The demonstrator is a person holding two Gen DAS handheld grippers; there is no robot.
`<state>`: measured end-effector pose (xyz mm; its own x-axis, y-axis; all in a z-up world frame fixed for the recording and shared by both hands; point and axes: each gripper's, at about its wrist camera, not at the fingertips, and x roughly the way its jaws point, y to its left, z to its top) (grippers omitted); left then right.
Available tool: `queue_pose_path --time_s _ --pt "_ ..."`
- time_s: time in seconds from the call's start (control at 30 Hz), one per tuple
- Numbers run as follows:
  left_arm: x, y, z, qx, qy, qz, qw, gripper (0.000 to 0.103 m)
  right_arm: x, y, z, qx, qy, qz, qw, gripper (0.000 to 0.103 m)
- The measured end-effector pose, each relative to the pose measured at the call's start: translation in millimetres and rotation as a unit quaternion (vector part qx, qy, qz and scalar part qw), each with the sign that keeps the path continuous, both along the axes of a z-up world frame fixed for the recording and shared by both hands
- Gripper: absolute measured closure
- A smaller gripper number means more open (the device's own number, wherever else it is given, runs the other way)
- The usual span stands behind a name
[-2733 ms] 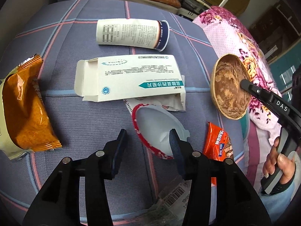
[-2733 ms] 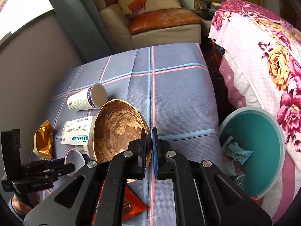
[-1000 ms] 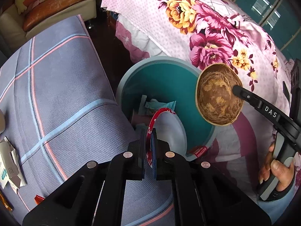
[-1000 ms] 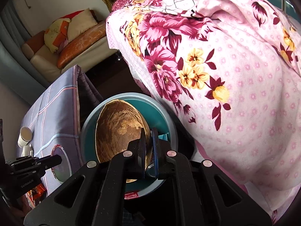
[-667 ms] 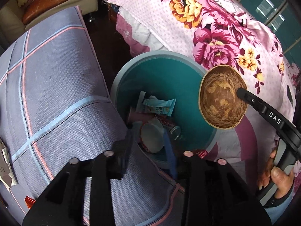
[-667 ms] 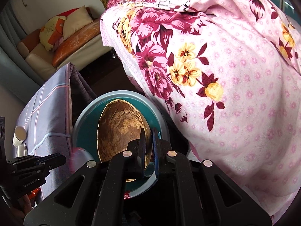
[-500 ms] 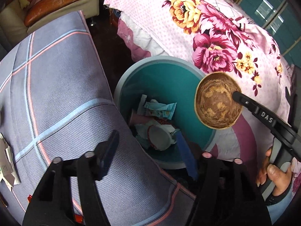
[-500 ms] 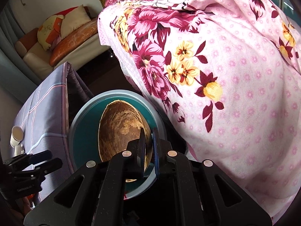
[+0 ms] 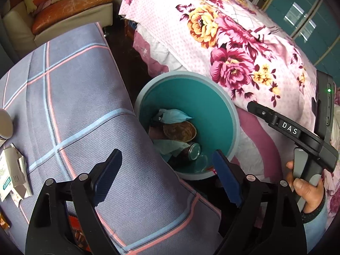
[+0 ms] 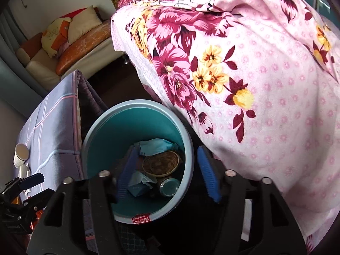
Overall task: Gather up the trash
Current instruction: 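Open the left tool to drop the lid while the right releases the coconut shell into the bin, then move both open tools back over the table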
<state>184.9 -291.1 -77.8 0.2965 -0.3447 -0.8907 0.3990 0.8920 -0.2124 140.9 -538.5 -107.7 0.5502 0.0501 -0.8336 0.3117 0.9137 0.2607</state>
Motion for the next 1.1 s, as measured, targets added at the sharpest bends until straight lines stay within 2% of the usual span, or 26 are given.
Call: queue_pose_path --time_s 0.13,0.27,0.67,0.97,1.1 --pt "-9 14 10 -0.011 -0.008 0.011 0.9999 0.015 -4 8 12 0.003 -0.004 0.006 1.0 0.032" --pt "-19 34 19 -0.022 -0.011 0.023 0.9994 0.015 -11 20 27 0.006 -0.01 0.019 1.0 0.029" --pt "-56 115 35 -0.038 -0.026 0.058 0.9972 0.012 -28 92 61 0.006 -0.017 0.081 0.997 0.027" --pt "-79 203 32 -0.051 -0.025 0.134 0.9893 0.011 -38 164 70 0.006 0.0 0.135 0.991 0.023" --pt "-92 230 26 -0.051 -0.021 0.154 0.9865 0.011 -45 196 68 0.009 0.007 0.164 0.986 0.023"
